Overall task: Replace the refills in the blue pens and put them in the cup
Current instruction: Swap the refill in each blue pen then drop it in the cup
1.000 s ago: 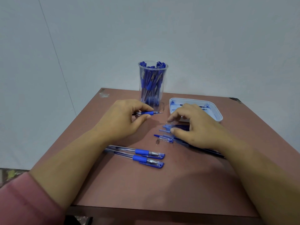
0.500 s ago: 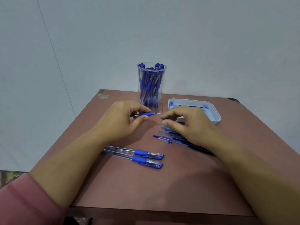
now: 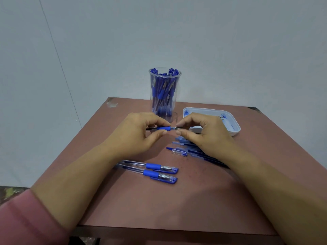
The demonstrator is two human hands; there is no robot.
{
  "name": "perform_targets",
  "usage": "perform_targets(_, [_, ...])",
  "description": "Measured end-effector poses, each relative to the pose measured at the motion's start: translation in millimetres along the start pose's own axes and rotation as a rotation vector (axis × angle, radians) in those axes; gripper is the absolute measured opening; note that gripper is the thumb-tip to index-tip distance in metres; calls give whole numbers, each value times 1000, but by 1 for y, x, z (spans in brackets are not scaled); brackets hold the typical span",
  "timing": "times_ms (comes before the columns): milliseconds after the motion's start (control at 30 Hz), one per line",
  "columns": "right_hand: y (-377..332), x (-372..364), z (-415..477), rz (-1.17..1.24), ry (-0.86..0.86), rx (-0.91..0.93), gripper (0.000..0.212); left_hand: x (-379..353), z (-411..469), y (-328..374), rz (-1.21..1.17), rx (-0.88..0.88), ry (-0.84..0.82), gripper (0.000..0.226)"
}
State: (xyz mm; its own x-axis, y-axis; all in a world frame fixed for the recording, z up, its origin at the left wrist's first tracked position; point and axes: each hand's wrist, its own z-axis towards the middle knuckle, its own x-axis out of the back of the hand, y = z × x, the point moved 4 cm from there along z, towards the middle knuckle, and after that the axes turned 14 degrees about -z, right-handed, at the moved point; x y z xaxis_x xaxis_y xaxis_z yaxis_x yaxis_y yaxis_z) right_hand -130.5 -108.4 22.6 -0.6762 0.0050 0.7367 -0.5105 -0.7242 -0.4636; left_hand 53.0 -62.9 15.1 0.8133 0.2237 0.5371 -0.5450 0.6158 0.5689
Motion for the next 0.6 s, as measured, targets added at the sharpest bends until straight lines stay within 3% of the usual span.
perform_targets(233, [3,-5,2,-97,-28,29,8,-3,0,3,31,-35,-13,18])
perform_targets(433, [5,-4,2,-126,-88,40,32,-2,0,2,54,-45,-12,18])
perform_targets(600, [1,-2,3,-255,-18,144,10,-2,-1,2,66,-51,-8,18])
